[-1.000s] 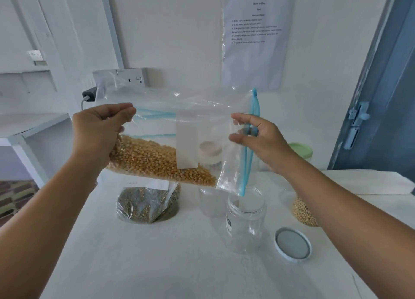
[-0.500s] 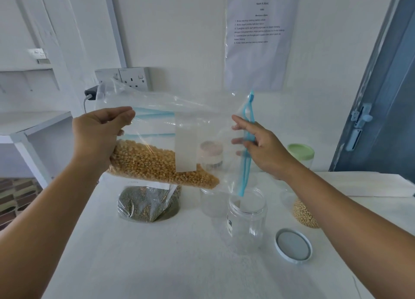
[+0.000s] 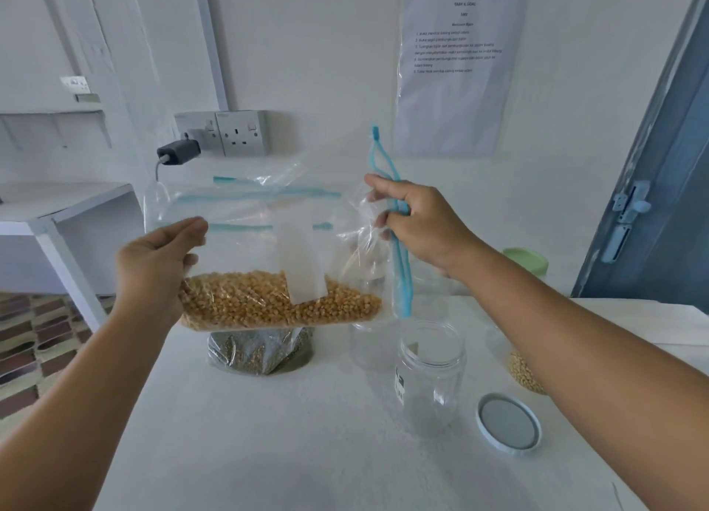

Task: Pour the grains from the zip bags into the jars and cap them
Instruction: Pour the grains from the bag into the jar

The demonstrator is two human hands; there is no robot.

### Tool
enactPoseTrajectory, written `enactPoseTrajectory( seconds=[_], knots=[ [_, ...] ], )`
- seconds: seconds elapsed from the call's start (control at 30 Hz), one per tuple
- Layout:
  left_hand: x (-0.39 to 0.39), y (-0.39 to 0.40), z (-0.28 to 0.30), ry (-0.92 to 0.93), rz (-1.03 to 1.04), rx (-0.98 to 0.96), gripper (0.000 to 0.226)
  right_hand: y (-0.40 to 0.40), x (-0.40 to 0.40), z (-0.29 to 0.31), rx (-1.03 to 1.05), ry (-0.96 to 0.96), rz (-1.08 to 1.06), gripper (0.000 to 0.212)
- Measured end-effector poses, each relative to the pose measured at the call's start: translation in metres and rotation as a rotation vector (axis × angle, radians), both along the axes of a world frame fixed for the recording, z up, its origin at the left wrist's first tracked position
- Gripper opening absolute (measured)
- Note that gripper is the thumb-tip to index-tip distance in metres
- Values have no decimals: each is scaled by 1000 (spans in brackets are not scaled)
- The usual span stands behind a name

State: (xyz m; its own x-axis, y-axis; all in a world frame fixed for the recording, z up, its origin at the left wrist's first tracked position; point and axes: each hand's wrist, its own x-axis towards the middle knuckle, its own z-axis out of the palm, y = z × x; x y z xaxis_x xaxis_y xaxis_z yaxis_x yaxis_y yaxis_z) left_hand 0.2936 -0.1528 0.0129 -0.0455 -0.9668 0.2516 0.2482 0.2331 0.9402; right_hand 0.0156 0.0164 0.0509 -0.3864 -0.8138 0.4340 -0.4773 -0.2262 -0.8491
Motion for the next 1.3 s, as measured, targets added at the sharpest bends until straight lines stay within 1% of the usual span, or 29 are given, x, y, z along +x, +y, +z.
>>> enactPoseTrajectory(
  seconds=[0.17, 0.23, 0.3, 0.37, 0.43, 0.5, 0.57, 0.73, 0.93, 1.1, 1.3],
  knots=[
    [10, 0, -12, 13, 9, 45, 10, -10, 9, -14, 74, 2, 2, 65],
    [11, 0, -13, 12, 14, 57, 10, -11, 10, -16, 103, 28, 12, 62],
    [13, -1, -15, 11, 15, 60, 11, -7, 10, -17, 136, 102, 56, 63],
    [14, -2, -15, 5, 17, 60, 11, -4, 9, -18, 191, 216, 97, 78],
    [14, -2, -15, -1, 21, 64, 11, -2, 7, -19, 225, 347, 89, 85],
    [13, -1, -15, 1, 23, 62, 10, -1, 7, -20, 210, 406, 74, 82],
    [11, 0, -13, 13, 21, 62, 10, 0, 8, -16, 170, 418, 56, 78],
    [8, 1, -1, 26, 8, 33, 14, 4, 5, -6, 91, 404, 33, 70],
    [-3, 7, 20, -7, -5, -48, 13, 15, -6, -15, 41, 324, -7, 68],
    [-16, 14, 38, -3, -43, -119, 10, 26, -17, -27, -42, 272, -88, 66],
    [-30, 22, 43, -40, -103, -148, 10, 35, -27, -45, -57, 106, -68, 72]
  ],
)
